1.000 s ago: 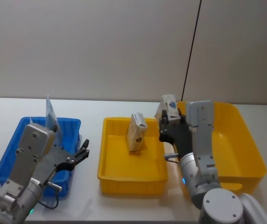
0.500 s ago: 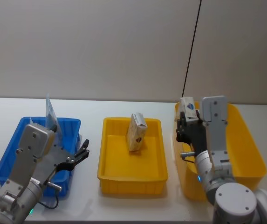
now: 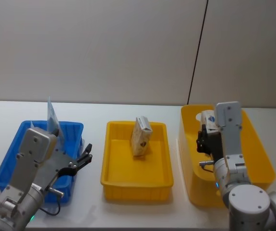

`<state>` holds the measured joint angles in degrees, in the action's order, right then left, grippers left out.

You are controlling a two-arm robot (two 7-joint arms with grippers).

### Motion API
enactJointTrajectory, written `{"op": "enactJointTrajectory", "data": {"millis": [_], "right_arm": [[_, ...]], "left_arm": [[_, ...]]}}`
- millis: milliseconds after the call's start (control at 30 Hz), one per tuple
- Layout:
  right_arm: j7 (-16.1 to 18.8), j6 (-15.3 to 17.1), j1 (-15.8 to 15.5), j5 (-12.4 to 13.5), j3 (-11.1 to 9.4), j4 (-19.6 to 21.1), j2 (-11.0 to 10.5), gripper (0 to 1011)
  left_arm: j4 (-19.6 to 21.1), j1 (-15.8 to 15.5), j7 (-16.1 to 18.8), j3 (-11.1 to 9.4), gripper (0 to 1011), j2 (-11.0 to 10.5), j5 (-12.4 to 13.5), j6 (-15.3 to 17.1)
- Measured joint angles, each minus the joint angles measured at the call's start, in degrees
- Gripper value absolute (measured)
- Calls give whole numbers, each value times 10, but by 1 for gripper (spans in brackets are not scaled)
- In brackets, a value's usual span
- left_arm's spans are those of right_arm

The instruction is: Bimanual collaborative sorting of washing and personal care products

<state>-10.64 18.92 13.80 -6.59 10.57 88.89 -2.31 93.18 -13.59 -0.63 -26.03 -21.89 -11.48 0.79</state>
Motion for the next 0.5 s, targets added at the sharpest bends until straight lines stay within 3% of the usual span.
{"op": "enactJointTrajectory", "data": {"millis": [500], "right_arm": [[-3,22,12,-10,-14,-27,-1,338]], "left_arm": [[0,0,0,0,1001,0,0,0]]}}
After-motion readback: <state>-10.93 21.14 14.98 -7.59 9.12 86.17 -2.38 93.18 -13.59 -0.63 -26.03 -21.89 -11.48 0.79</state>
